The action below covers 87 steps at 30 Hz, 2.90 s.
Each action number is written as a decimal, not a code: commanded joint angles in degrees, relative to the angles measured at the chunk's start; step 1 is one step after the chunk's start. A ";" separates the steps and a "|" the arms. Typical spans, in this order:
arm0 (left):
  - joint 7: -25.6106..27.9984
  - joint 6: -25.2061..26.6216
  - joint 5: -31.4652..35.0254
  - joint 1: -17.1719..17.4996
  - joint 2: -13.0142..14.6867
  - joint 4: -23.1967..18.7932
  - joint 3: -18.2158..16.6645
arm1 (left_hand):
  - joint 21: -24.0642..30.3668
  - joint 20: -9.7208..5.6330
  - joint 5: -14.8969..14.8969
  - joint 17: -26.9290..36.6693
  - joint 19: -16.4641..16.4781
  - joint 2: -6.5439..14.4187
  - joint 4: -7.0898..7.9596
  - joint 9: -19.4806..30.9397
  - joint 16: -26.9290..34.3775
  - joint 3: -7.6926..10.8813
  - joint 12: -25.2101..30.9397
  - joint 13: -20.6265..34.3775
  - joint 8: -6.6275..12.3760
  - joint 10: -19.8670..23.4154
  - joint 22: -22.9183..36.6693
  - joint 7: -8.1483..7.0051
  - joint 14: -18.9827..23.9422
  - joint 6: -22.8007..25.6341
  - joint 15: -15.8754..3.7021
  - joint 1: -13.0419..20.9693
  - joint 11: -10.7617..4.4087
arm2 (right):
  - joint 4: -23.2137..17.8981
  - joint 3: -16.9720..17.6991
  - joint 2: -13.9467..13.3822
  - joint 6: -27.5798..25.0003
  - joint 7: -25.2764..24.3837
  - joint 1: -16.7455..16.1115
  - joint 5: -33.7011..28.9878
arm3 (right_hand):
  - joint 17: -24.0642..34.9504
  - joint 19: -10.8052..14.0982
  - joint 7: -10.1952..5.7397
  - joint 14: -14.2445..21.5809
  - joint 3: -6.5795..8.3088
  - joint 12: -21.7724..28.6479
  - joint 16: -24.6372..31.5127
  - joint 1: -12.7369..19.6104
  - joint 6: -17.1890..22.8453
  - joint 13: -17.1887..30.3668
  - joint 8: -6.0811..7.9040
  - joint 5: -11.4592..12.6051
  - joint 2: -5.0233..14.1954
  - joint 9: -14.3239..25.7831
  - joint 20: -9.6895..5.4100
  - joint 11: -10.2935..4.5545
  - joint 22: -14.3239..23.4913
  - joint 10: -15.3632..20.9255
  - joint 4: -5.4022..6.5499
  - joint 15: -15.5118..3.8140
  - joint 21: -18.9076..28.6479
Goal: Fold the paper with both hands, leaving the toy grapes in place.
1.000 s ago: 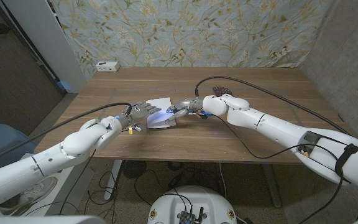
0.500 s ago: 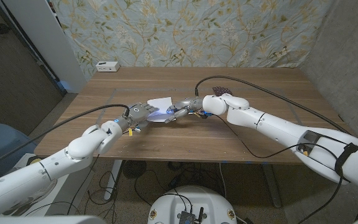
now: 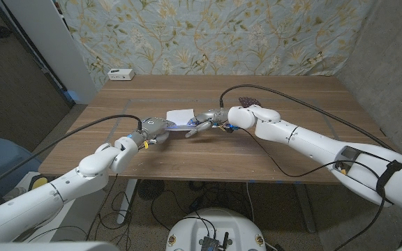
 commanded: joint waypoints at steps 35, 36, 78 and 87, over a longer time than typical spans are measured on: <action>-9.98 5.35 -32.18 -10.42 0.47 -2.88 0.08 | 9.13 4.10 -2.14 11.96 -1.89 -0.20 -7.75 0.62 11.20 -2.43 -0.45 1.50 3.14 16.75 6.34 8.28 19.22 34.15 -3.27 -1.97 3.91 | -0.96 10.93 -4.22 13.34 -15.50 -10.32 10.61 | 0.03 2.80 -0.65 1.77 1.85 1.11 0.18 7.40 -5.06 0.11 1.33 -0.36 2.59 0.08 -0.64 -1.40 0.06 -4.10 -4.29 -1.42 0.24; -10.57 6.08 -31.88 -10.85 0.45 -3.20 0.40 | 9.71 4.20 -2.14 12.81 -2.23 -0.31 -8.18 0.73 11.71 -2.75 -0.46 1.70 3.21 16.80 6.98 8.44 18.67 34.98 -3.43 -1.61 3.89 | -1.07 11.15 -4.29 13.55 -16.02 -10.66 10.65 | 0.03 2.85 -0.64 1.79 1.86 1.10 0.19 7.46 -5.02 0.10 1.33 -0.36 2.62 0.08 -0.62 -1.44 0.06 -4.10 -4.31 -1.45 0.25; -18.24 16.08 -47.05 -15.98 -1.60 0.00 2.53 | 16.01 6.65 0.40 8.06 -19.24 0.81 -8.83 4.20 1.87 4.81 -2.73 2.27 -1.31 8.70 13.24 15.36 0.69 31.17 5.17 2.12 9.30 | -5.46 12.44 -4.79 17.10 -22.24 -13.43 2.47 | 2.60 9.68 -2.09 12.36 10.73 2.77 4.55 26.12 14.90 -0.06 1.71 -2.02 11.75 -0.02 -3.41 -4.19 0.37 11.26 -3.72 -7.71 0.63; -17.68 18.03 -48.23 -17.17 -0.91 0.12 3.85 | 18.01 6.83 0.61 8.85 -17.24 0.78 -8.74 4.14 3.65 5.27 -2.00 2.10 -1.34 10.88 13.44 15.57 3.26 33.04 5.30 2.60 10.14 | -4.08 10.78 -3.48 17.22 -18.96 -10.99 2.10 | 2.66 7.52 -2.14 8.85 8.84 1.14 3.14 22.49 12.93 0.01 0.47 -2.63 9.17 0.06 -2.50 -3.81 0.30 8.93 -1.73 -6.64 -0.04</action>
